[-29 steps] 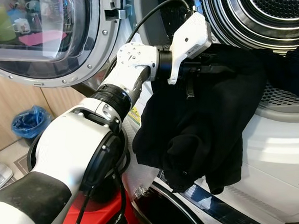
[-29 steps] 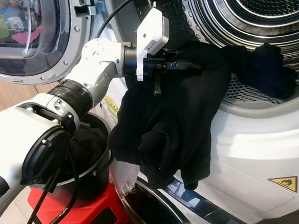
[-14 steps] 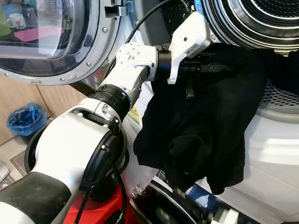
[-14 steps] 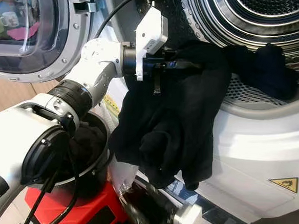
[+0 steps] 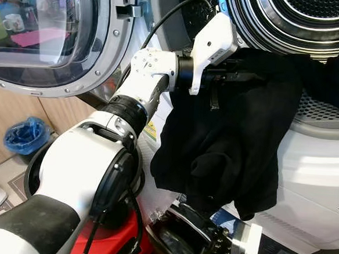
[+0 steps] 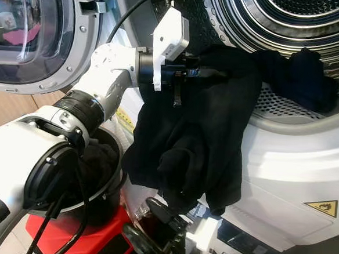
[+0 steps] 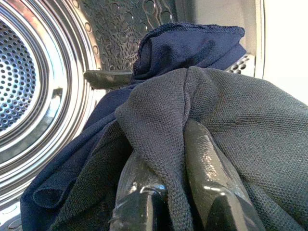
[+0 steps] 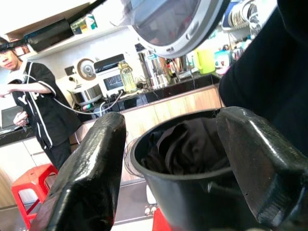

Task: Clothes washing

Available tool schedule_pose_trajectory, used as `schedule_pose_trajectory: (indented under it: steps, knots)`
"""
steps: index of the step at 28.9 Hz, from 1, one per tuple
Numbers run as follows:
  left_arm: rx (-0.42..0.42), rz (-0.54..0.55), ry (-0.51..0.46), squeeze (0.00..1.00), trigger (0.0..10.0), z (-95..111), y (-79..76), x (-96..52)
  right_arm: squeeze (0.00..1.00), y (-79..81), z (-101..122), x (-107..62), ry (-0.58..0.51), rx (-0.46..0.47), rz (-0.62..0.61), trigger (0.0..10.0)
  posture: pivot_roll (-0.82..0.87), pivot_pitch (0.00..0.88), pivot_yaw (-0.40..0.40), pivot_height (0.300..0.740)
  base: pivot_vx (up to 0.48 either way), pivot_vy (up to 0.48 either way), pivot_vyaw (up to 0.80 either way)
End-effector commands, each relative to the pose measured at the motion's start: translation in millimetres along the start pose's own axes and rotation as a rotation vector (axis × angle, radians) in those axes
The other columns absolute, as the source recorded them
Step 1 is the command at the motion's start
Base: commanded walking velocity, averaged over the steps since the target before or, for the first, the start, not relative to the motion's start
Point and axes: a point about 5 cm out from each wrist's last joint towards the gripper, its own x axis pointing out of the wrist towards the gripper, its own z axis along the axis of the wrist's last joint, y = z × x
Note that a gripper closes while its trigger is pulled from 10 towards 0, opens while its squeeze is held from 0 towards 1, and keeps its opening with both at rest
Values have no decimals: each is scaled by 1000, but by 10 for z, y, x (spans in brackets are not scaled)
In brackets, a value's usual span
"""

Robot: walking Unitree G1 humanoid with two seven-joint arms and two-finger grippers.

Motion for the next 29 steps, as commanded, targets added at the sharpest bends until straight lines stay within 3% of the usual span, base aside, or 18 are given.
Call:
schedule_pose_trajectory:
  steps: [1,3,5,18,26,29]
  knots:
    - [7,-17,3,0,10000,2,-11,2,0,9,28,52,-8,-9,11,10000,20,104,15,740,0,0,0]
    - [8,-18,2,0,10000,3,-13,7,0,-21,34,120,-18,-22,9,10000,20,104,15,740,0,0,0]
    - [4,-24,-1,0,10000,-2,-24,18,0,-108,68,326,-43,-63,-16,10000,21,102,18,740,0,0,0]
    - [5,-39,-8,0,10000,7,-36,37,0,-160,-65,704,53,-188,19,10000,31,94,23,740,0,0,0]
    - [8,-53,-22,0,10000,39,-35,57,0,-326,-81,999,50,-342,-123,10000,37,92,30,740,0,0,0]
    - [9,-55,-22,0,10000,40,-36,58,0,-338,-68,1021,42,-350,-137,10000,38,92,30,740,0,0,0]
